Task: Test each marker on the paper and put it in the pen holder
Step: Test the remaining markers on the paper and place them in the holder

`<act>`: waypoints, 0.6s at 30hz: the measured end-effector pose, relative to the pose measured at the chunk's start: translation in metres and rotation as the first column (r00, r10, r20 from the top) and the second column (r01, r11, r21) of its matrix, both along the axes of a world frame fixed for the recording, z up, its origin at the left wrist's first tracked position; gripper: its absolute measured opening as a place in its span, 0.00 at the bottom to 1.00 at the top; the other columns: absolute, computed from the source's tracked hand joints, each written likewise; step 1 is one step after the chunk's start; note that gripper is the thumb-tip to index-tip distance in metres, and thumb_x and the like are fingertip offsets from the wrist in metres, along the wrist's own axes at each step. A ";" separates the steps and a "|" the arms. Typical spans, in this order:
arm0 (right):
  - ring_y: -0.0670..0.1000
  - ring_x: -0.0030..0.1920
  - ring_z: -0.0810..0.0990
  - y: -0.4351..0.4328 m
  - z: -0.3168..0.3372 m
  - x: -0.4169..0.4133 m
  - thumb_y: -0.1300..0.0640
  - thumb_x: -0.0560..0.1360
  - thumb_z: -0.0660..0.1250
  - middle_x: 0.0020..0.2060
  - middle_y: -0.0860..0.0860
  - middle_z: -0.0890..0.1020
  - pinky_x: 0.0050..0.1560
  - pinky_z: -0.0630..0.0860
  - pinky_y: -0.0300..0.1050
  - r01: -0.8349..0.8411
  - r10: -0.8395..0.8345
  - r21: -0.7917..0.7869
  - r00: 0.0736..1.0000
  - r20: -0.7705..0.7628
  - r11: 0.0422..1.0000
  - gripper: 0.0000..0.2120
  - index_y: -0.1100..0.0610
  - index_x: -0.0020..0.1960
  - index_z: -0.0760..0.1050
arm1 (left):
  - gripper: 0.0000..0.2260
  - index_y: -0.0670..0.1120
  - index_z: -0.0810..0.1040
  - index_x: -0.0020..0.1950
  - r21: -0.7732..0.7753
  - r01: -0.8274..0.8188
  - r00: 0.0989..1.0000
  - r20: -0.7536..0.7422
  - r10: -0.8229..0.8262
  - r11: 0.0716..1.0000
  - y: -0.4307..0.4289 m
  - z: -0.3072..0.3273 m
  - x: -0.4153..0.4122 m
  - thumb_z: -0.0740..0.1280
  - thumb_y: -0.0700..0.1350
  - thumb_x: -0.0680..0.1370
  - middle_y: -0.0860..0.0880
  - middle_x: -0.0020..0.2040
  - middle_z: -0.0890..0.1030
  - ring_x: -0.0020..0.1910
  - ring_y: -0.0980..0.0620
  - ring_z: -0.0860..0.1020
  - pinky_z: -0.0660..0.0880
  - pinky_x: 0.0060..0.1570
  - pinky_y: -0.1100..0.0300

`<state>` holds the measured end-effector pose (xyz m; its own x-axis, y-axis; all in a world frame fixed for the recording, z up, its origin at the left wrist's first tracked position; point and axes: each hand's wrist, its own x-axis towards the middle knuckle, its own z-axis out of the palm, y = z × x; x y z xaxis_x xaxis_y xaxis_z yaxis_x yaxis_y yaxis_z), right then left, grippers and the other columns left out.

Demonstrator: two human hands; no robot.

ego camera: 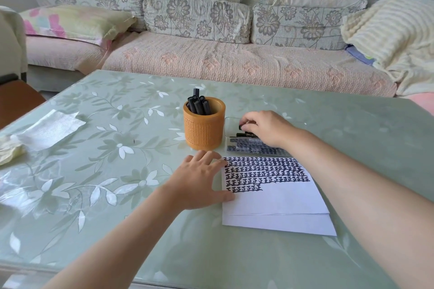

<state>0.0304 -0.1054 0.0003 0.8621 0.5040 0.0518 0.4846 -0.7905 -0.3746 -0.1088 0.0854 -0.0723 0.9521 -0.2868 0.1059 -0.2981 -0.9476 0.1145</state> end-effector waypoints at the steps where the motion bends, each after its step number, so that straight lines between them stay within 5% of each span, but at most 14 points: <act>1: 0.52 0.51 0.77 0.001 -0.001 -0.002 0.49 0.80 0.63 0.49 0.47 0.80 0.51 0.74 0.48 -0.014 0.013 0.015 0.999 0.038 1.000 0.08 0.47 0.56 0.78 | 0.41 0.56 0.61 0.75 0.001 0.000 1.000 -0.004 0.000 1.000 0.000 0.000 0.000 0.50 0.77 0.67 0.57 0.71 0.63 0.70 0.54 0.60 0.61 0.68 0.52; 8: 0.52 0.55 0.75 0.004 -0.007 -0.035 0.57 0.81 0.58 0.54 0.50 0.75 0.58 0.72 0.48 -0.143 0.128 0.074 0.975 0.181 0.987 0.15 0.49 0.64 0.77 | 0.26 0.54 0.67 0.70 -0.098 -0.028 0.998 0.059 0.034 0.995 -0.006 0.007 0.000 0.59 0.66 0.76 0.56 0.66 0.69 0.65 0.52 0.68 0.69 0.61 0.55; 12: 0.46 0.49 0.72 -0.004 -0.012 -0.061 0.67 0.77 0.58 0.49 0.46 0.71 0.55 0.69 0.40 -0.187 0.167 0.117 0.972 0.164 0.975 0.23 0.50 0.67 0.76 | 0.20 0.51 0.69 0.68 -0.229 -0.058 0.988 0.127 0.089 0.972 -0.012 0.013 0.002 0.62 0.57 0.78 0.53 0.61 0.73 0.59 0.50 0.73 0.74 0.52 0.54; 18: 0.43 0.49 0.76 -0.026 -0.018 -0.087 0.65 0.73 0.67 0.49 0.41 0.79 0.53 0.73 0.38 -0.154 0.143 0.222 0.987 0.067 0.963 0.26 0.46 0.67 0.72 | 0.15 0.51 0.73 0.63 -0.385 0.004 0.967 0.235 0.094 0.923 -0.030 0.020 0.002 0.66 0.50 0.78 0.55 0.53 0.76 0.51 0.54 0.77 0.75 0.43 0.58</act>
